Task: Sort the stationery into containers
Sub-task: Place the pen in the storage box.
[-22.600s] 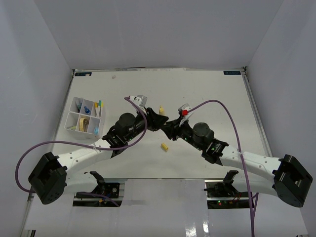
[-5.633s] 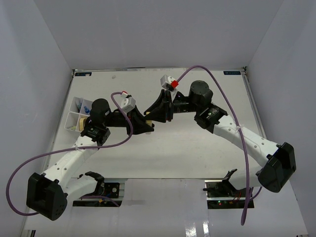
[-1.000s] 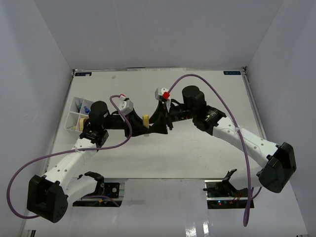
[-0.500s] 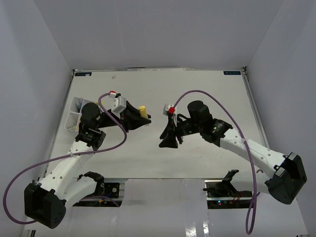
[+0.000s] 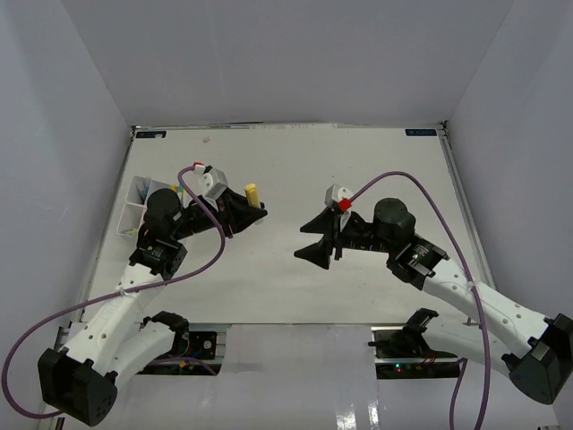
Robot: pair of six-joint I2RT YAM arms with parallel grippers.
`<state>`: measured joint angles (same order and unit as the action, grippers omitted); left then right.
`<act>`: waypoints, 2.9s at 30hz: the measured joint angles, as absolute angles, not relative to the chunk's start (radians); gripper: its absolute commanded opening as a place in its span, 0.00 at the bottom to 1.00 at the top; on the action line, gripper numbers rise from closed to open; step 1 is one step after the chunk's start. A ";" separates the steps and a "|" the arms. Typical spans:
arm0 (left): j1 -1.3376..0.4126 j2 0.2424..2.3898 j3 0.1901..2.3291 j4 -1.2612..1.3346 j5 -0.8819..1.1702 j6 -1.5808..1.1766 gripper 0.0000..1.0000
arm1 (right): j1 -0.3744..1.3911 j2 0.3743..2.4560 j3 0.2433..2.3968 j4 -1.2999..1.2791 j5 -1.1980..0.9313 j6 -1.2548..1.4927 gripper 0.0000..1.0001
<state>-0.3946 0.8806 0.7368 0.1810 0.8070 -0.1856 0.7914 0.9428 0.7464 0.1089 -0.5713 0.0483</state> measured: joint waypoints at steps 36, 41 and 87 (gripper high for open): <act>-0.395 0.925 0.752 0.031 0.564 -0.145 0.00 | 0.838 1.256 0.799 0.505 -0.316 0.176 0.81; -0.395 0.909 0.744 0.082 0.523 -0.269 0.00 | 0.839 1.248 0.750 0.528 -0.317 0.168 0.81; -0.403 1.001 0.747 0.203 0.416 -0.538 0.00 | 0.917 1.447 0.999 0.517 -0.183 0.066 0.56</act>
<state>-0.4030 1.0008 0.7467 0.2028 0.4164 -0.5377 0.9173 1.4467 0.9989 0.5175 -0.1833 0.0662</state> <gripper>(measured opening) 0.287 0.556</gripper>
